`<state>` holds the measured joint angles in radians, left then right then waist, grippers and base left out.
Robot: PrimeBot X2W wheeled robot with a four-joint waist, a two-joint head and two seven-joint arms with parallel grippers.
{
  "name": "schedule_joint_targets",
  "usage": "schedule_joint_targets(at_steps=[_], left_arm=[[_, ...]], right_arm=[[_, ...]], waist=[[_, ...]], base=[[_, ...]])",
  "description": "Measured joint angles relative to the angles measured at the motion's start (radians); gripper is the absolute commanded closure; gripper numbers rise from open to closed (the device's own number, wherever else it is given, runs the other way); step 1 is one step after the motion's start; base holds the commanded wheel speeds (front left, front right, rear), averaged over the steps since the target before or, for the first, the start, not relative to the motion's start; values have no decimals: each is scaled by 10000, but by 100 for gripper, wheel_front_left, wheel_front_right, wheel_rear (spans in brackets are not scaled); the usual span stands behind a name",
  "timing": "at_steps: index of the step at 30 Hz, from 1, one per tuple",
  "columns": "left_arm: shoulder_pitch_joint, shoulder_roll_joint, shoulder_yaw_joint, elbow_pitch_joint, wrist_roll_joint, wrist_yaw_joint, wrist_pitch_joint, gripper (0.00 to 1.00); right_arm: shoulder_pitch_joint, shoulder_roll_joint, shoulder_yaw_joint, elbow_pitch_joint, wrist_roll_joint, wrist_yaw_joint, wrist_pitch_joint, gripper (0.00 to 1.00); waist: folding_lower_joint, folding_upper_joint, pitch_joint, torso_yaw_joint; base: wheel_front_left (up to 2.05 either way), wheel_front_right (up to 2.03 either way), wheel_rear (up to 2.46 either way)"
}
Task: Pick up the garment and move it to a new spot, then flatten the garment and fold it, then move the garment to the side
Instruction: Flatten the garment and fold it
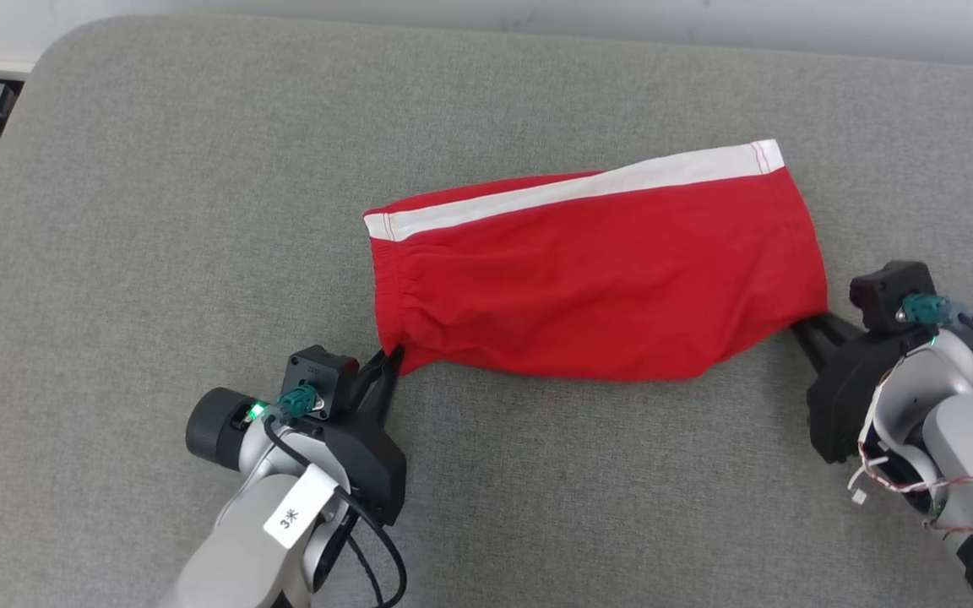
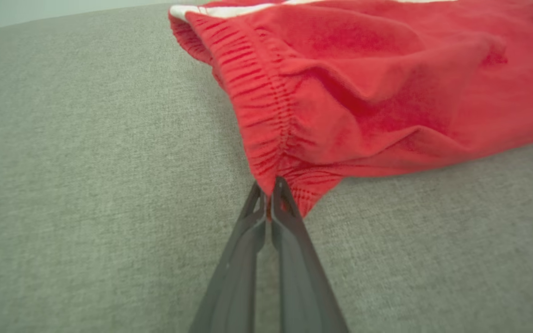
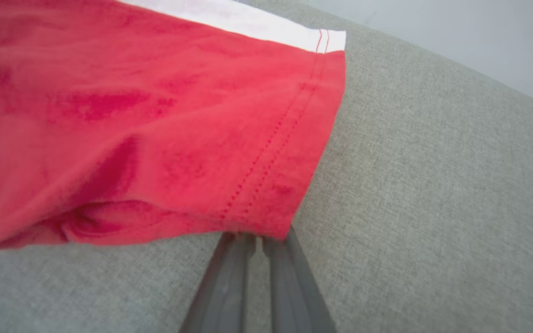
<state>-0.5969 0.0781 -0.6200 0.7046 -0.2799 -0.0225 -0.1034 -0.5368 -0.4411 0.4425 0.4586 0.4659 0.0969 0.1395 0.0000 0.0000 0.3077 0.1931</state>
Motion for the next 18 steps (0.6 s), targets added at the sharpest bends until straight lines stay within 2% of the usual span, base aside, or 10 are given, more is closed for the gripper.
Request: schedule_joint_targets(at_steps=[8,13,18], left_arm=[[328,462,-36,-56,12,-144,-130,100],[758,594,-128,-151,27,-222,-132,100],[1200,1003,-293,-401,104,-313,-157,100]], right_arm=[[755,-63,-94,-508,6,-100,-290,100],[1605,-142,-176,-913,132,-282,-420,100],[2593,-136,-186,-1540,299,-487,-445,100]], waist=[[0,0,-372,-154],[0,1,-665,-238],[0,0,-946,-330]], base=[[0,0,0],[0,0,0],[0,0,0]])
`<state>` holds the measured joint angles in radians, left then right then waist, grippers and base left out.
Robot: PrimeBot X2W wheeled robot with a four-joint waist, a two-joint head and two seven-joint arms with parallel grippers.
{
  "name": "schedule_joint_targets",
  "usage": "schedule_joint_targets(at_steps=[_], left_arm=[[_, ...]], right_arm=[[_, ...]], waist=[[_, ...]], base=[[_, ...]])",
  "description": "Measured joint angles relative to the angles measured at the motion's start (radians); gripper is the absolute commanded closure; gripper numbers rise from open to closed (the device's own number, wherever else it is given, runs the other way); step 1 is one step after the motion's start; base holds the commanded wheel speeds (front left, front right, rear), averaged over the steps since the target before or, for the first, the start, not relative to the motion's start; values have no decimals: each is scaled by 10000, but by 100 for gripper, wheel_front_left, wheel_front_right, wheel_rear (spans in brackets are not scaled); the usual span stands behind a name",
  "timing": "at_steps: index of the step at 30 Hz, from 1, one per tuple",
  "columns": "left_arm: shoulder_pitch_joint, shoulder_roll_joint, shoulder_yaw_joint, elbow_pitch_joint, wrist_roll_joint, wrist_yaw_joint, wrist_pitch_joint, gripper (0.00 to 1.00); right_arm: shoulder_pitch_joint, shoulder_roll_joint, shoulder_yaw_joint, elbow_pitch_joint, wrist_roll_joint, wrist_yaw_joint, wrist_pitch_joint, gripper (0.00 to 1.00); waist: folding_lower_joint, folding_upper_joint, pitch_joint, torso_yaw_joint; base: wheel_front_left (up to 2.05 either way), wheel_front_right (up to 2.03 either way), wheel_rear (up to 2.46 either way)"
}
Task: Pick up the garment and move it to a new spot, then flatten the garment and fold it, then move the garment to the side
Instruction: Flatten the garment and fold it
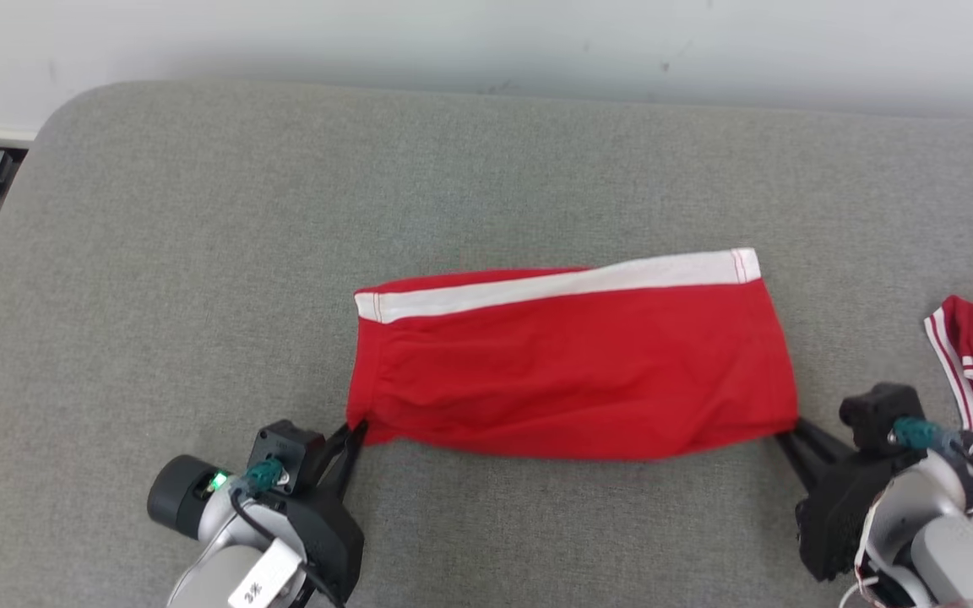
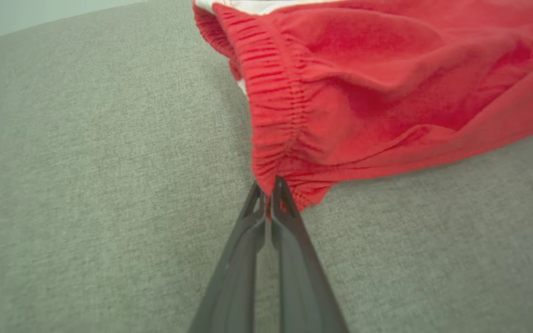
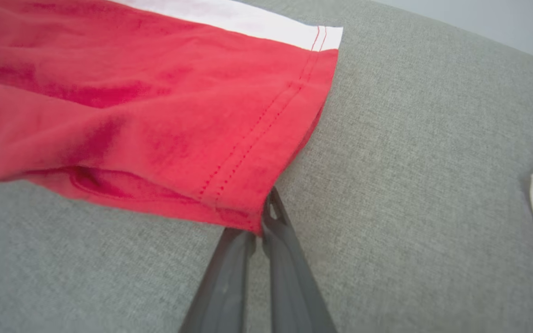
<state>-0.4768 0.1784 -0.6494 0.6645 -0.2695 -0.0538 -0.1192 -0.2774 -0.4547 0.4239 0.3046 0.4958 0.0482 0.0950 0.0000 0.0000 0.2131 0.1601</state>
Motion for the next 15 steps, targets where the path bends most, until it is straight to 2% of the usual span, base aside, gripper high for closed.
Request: schedule_joint_targets(at_steps=[10,15], left_arm=[[947,568,-265,-640,127,-84,-2,100],[1433,792,-336,-1020,125,-86,123,100]], right_arm=[[1615,44,69,-1383,397,-332,107,100],[2462,88,27,-1912,663,-635,205,100]], waist=[[0,0,-386,-263],[-1,0,-584,-385]], base=[[0,0,0],[0,0,0]])
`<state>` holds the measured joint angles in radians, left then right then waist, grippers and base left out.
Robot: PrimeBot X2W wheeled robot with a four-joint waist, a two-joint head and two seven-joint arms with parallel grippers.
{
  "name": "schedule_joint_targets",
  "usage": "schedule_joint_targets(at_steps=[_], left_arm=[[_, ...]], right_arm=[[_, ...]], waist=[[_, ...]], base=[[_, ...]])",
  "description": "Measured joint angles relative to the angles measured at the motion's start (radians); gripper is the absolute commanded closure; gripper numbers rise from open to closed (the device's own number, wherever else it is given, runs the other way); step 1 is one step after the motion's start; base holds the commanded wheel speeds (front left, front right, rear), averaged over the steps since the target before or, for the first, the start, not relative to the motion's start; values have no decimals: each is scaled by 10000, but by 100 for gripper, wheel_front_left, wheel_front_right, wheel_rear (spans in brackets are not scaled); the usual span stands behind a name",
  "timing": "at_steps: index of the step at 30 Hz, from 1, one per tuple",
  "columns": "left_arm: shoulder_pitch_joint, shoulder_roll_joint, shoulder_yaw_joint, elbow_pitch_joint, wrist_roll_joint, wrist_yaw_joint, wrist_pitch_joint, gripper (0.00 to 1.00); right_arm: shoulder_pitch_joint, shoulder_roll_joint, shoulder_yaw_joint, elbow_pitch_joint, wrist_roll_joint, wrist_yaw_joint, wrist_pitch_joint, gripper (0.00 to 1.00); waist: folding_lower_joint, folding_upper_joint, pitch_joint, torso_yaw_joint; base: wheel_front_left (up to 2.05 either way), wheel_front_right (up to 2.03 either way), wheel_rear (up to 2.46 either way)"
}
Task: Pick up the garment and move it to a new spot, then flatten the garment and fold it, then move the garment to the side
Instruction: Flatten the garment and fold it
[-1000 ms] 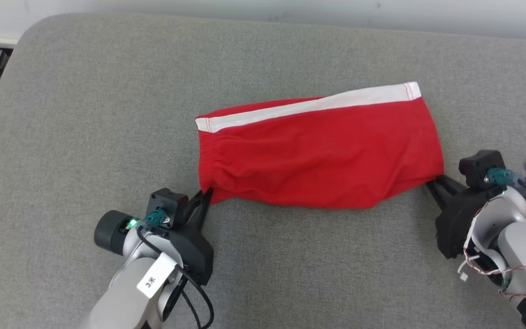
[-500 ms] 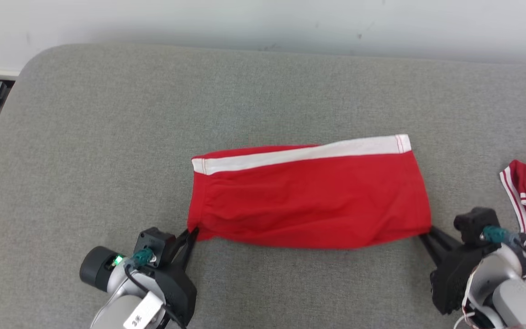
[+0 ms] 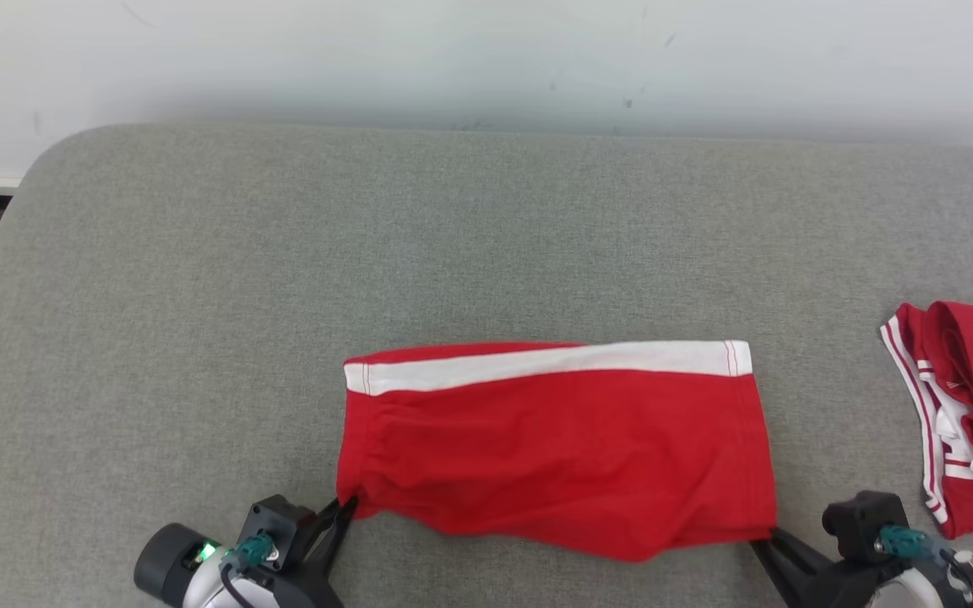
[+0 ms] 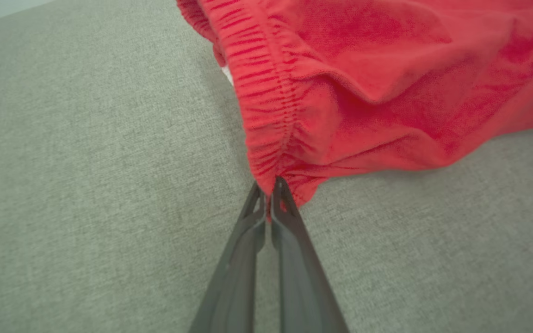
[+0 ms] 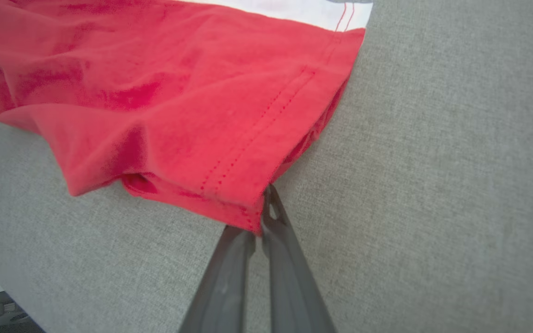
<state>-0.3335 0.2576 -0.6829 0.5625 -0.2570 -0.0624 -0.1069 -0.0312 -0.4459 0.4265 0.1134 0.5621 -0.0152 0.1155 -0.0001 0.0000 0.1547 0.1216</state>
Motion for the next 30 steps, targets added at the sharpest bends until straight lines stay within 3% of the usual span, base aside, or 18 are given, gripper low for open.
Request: schedule_joint_targets(at_steps=[5,14,15,16,17,18,26,30], left_arm=[[315,213,4,-424,-44,6,155,100],[462,382,4,-1037,-134,6,644,100],[481,405,10,-1085,-159,8,748,98],[514,443,8,-1149,-163,6,800,56],[571,464,12,-1216,-190,6,876,16],[623,476,-4,-1239,-192,6,982,0],[902,658,376,-1597,-362,347,1327,0],[1111,731,838,-1789,-658,815,1325,0]], right_arm=[[600,-75,-198,-533,117,-353,167,100],[886,-178,-316,-1244,360,-560,598,100],[891,-178,-311,-1275,360,-566,642,77],[892,-180,-293,-1321,368,-566,717,0],[901,-180,-288,-1377,395,-566,792,0],[913,-178,-286,-1440,443,-568,800,0],[1177,-341,-569,-1620,456,-807,1147,0],[1381,-462,-846,-1766,468,-915,1221,0]], waist=[[-1,0,-98,-119],[1,0,-58,-197],[0,0,-49,-203],[1,0,-38,-210],[1,0,-28,-216],[1,0,-17,-222],[1,0,-29,-245],[1,1,-122,-242]], base=[[0,0,0],[0,0,0],[0,0,0],[0,0,0],[0,0,0],[0,0,0],[0,0,0],[0,0,0]])
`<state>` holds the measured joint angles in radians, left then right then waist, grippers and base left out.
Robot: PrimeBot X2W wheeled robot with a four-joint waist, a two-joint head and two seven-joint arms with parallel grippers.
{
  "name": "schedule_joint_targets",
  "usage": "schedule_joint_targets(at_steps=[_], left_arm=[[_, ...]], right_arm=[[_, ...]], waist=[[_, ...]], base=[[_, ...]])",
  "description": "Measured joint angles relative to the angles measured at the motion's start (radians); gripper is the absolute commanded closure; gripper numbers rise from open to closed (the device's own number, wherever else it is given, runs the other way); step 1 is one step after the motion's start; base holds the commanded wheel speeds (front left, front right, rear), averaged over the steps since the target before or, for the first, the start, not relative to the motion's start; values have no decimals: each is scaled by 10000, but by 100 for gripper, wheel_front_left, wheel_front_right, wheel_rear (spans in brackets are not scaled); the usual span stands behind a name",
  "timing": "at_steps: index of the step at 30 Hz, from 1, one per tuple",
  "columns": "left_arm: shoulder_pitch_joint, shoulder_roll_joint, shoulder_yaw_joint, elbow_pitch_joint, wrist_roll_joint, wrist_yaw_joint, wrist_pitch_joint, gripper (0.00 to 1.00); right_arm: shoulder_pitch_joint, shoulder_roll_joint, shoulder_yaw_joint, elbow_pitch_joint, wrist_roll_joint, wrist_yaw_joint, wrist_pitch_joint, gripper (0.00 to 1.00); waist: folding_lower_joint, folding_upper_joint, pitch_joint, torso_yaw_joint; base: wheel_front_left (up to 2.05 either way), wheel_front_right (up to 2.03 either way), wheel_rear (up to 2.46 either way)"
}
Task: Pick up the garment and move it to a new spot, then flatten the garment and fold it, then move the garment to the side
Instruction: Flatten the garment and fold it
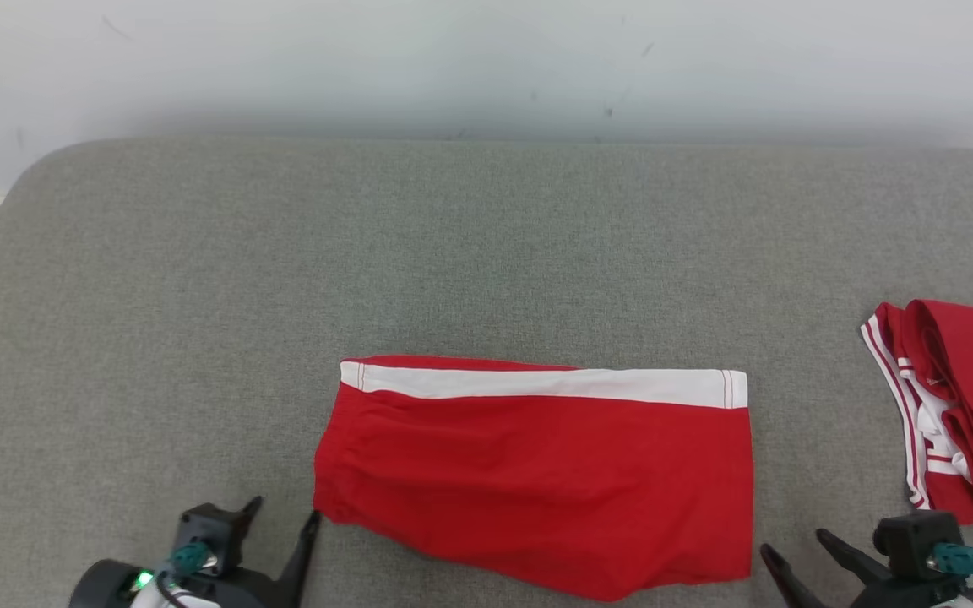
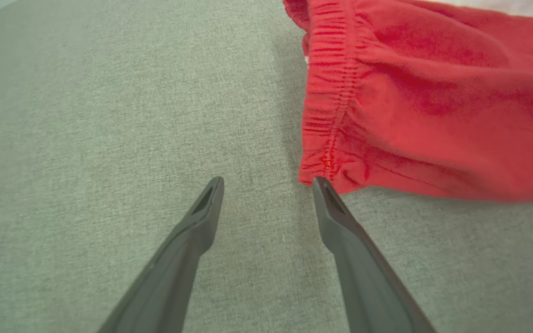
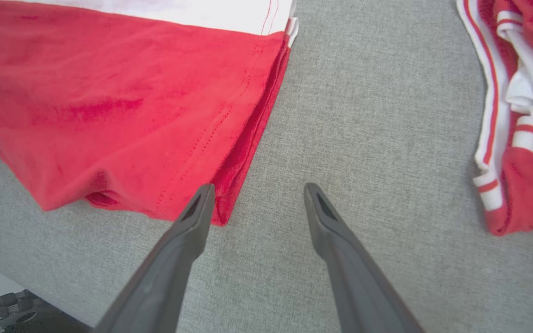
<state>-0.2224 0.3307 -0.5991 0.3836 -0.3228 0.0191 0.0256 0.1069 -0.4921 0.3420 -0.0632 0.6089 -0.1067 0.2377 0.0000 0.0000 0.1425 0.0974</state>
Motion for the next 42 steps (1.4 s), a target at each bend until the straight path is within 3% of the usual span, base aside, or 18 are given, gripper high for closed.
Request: schedule_joint_targets(at_steps=[4,14,16,21,29,33,42], left_arm=[[409,27,587,-430,-234,665,-104,0],[1424,-40,1260,-1429,-569,934,-468,0],[1529,-69,1611,-1701,-543,988,-773,0],[1330,-656,2537,-2769,-339,1049,-2031,0],[1334,-1358,2686,-2721,-330,1049,-2330,0],[1368,-1381,2596,-2428,-222,1049,-2328,0],[1597,-1179,2470,-2033,-15,1049,-2010,0]], right_arm=[[376,-94,-410,-125,0,-90,2,0],[879,-6,-1350,-525,-397,-176,-115,0],[761,259,-1774,-625,-654,-176,-420,0],[469,1827,-2846,-504,-1179,-178,-1461,0],[-410,3235,-3400,10,-1461,-182,-2790,0],[-557,3528,-3392,387,-1521,-182,-3216,0],[-563,3486,-3359,1028,-1891,-182,-3806,0]], waist=[[0,1,-167,27],[0,1,-643,98],[-1,0,-720,79],[0,0,-882,44],[-1,0,-1068,-118],[1,0,-1177,-311],[1,0,-1385,-725]], base=[[0,0,0],[0,0,0],[0,0,0],[0,0,0],[0,0,0],[0,0,0],[0,0,0]])
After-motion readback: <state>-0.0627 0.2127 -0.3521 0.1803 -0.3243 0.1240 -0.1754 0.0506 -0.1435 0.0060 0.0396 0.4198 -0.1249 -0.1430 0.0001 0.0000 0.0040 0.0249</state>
